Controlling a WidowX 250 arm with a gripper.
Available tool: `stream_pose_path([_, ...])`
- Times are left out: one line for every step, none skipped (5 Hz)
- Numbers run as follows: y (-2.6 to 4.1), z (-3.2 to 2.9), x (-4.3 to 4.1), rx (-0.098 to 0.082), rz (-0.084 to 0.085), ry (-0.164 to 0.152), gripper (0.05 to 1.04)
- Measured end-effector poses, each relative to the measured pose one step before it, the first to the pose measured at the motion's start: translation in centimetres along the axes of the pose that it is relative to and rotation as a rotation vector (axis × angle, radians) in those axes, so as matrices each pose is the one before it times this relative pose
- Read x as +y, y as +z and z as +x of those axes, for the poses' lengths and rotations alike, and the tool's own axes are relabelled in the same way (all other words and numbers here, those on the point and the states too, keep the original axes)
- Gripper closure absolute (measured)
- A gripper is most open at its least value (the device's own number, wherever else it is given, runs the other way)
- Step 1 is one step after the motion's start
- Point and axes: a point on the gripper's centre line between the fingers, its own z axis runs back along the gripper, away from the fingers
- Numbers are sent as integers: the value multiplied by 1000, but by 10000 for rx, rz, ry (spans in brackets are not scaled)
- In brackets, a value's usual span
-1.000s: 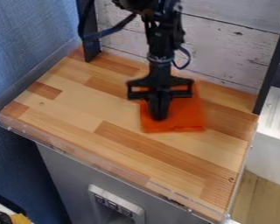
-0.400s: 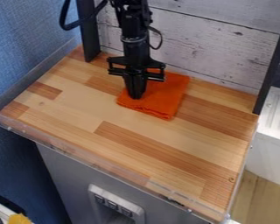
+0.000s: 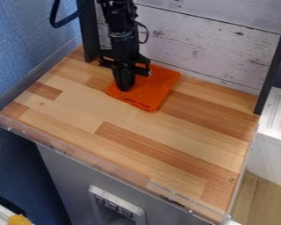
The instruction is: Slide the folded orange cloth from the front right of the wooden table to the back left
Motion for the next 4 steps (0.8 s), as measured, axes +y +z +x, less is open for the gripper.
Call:
stream_pose_path([191, 206, 1042, 10, 213, -325, 1025])
stream_pose_path([-61, 83, 800, 123, 180, -211, 1008])
stream_pose_path([888, 204, 322, 192, 91, -67, 865])
stream_pose_path([984, 217, 152, 170, -22, 194, 617])
